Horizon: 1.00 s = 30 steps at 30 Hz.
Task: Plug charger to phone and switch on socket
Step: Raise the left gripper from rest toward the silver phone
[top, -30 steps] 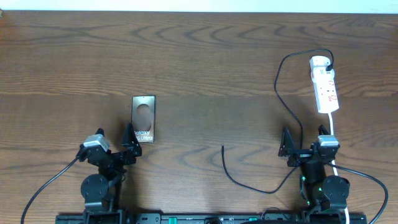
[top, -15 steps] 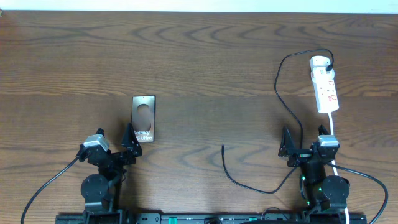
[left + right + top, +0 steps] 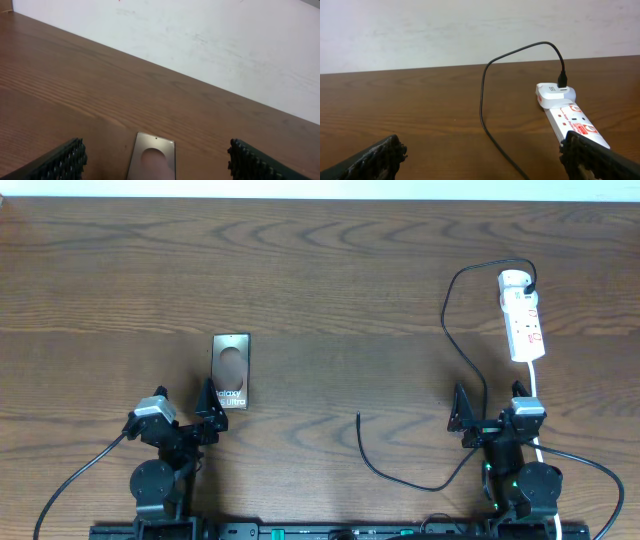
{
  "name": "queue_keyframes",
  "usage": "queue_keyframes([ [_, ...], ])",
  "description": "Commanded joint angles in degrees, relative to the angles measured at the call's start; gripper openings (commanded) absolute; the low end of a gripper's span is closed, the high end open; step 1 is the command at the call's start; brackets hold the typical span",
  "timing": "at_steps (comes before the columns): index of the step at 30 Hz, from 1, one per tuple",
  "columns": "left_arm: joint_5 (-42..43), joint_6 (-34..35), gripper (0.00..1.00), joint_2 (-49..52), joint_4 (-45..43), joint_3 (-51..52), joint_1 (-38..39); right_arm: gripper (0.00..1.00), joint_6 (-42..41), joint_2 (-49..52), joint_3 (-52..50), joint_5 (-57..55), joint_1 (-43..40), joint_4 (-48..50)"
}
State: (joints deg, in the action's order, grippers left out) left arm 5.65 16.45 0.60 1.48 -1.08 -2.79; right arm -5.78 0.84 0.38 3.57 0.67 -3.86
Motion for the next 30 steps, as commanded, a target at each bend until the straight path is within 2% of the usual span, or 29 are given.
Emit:
queue_keyframes([
  [1,1.16,-0.76,0.89,-0.26,2.14,0.85,-0.02,0.99,0.28,-0.15,-0.07,-0.44,0.55,-0.24],
  [30,-0.15,-0.76,0.89,-0.26,2.14,0.85,-0.02,0.99,0.28,-0.15,-0.07,-0.44,0.55,-0.24],
])
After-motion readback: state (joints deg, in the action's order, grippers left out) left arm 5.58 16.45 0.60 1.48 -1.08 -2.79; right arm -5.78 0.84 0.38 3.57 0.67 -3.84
